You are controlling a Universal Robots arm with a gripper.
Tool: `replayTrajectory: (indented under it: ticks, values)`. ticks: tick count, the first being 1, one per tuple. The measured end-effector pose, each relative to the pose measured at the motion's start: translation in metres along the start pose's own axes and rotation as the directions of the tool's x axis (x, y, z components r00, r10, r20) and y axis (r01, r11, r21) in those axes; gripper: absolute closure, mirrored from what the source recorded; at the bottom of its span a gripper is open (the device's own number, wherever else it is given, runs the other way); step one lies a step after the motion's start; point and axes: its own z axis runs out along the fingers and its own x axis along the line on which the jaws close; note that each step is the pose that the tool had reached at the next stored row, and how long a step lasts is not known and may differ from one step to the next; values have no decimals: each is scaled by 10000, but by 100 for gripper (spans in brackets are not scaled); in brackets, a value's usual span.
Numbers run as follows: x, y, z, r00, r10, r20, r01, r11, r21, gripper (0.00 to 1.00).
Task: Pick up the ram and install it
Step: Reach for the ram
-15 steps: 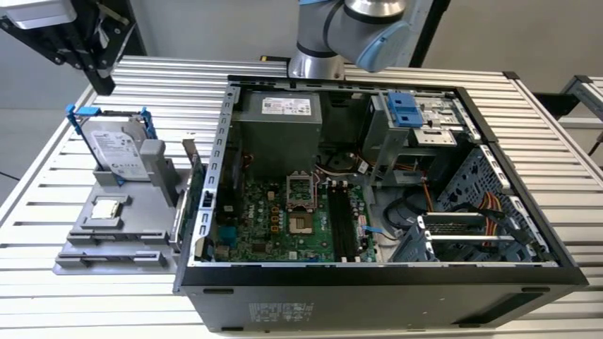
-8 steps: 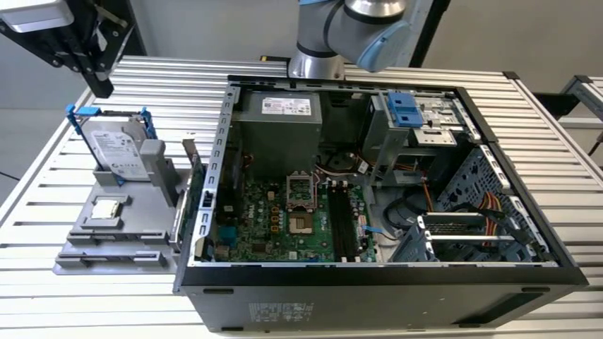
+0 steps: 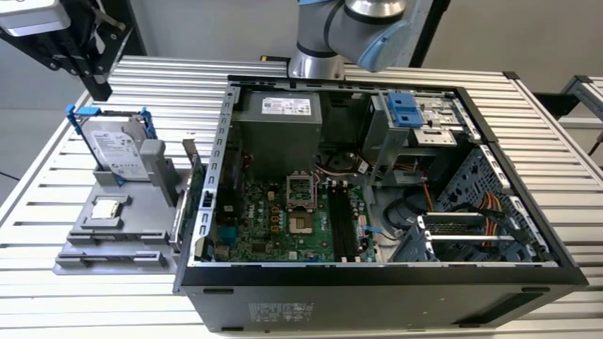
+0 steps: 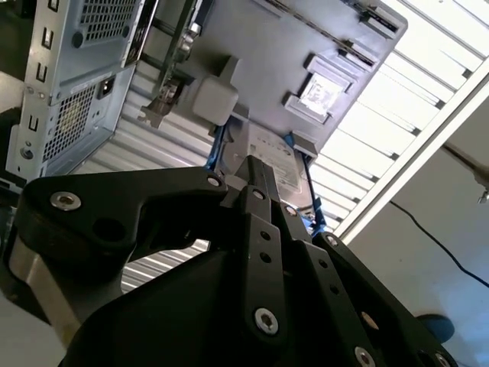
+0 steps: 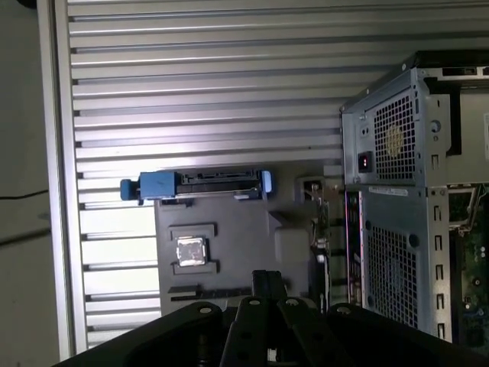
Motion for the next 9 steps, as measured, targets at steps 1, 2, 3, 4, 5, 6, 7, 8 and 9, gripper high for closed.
replayTrajectory:
  ticks: [1, 2, 3, 4, 5, 6, 7, 8, 9]
  values:
    - [0, -5, 1, 10000, 0, 1, 0, 10000, -1, 100]
    - [0, -9, 0, 10000, 0, 0, 0, 10000, -1, 100]
    - [0, -11, 0, 10000, 0, 0, 0, 10000, 0, 100]
    - [-1, -16, 0, 10000, -1, 0, 1, 10000, 0, 100]
    - [-2, -23, 0, 10000, -2, 0, 2, 10000, -1, 100]
    - [-2, -28, -1, 10000, -2, 0, 2, 10000, 0, 100]
    - [-2, -34, -1, 10000, -1, 1, 1, 10000, -1, 100]
    - [-2, -39, -1, 10000, -2, 0, 2, 10000, 0, 100]
    - [-3, -46, -1, 10000, -2, 1, 2, 10000, -1, 100]
